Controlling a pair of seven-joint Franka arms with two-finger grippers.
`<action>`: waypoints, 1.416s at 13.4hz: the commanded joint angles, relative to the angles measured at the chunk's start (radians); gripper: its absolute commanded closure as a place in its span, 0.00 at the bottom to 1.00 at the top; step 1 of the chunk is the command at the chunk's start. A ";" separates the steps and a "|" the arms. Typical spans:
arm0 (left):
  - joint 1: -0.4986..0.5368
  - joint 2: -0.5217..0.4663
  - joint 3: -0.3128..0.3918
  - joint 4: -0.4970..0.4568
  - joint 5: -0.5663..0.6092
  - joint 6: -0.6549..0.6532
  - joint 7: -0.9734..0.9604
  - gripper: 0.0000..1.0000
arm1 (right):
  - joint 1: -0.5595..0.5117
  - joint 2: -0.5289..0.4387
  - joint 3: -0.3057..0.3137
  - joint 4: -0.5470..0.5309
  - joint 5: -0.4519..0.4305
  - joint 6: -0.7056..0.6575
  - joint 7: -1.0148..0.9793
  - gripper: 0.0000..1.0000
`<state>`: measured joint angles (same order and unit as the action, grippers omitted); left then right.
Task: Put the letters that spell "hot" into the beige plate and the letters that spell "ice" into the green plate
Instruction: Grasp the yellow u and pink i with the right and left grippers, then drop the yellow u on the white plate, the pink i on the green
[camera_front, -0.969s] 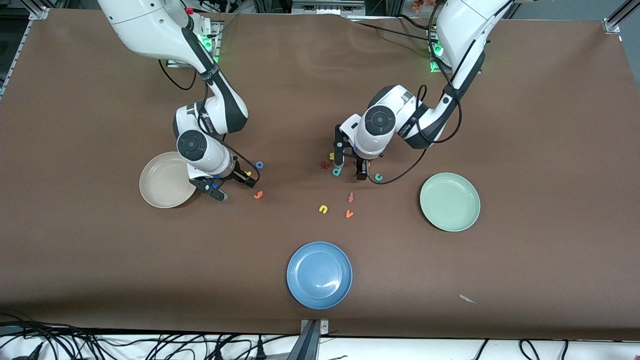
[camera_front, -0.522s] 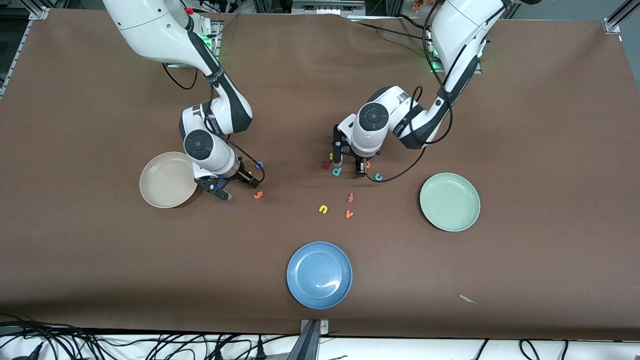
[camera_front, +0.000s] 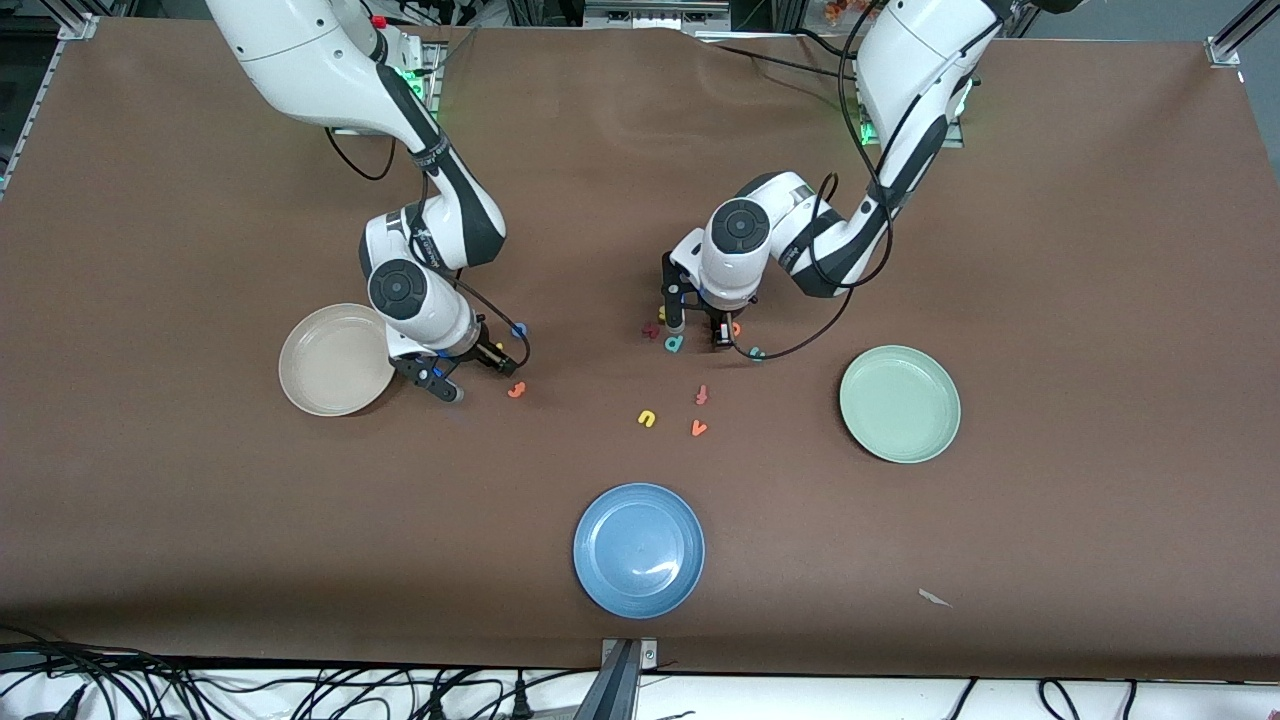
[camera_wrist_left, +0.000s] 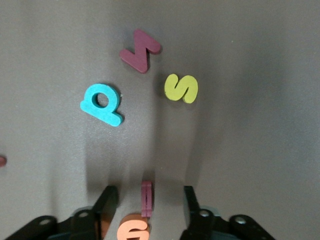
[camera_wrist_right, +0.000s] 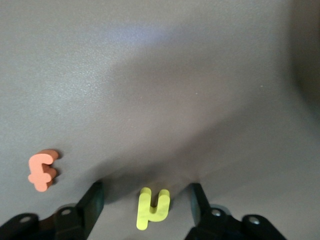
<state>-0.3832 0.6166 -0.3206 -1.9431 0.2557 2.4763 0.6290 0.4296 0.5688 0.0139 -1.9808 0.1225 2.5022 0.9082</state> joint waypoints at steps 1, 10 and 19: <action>-0.006 -0.005 -0.002 -0.011 0.036 0.016 -0.035 0.74 | 0.006 0.002 0.000 -0.009 0.019 0.009 0.011 0.54; 0.082 -0.144 -0.044 0.016 0.022 -0.117 -0.017 1.00 | 0.006 -0.024 -0.002 -0.003 0.013 -0.015 -0.003 0.87; 0.323 -0.219 -0.006 0.058 0.017 -0.255 0.374 1.00 | 0.003 -0.130 -0.147 0.091 -0.003 -0.337 -0.240 0.87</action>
<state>-0.0949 0.4028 -0.3419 -1.8861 0.2563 2.2310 0.9084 0.4317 0.4851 -0.0741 -1.9007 0.1198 2.2586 0.7750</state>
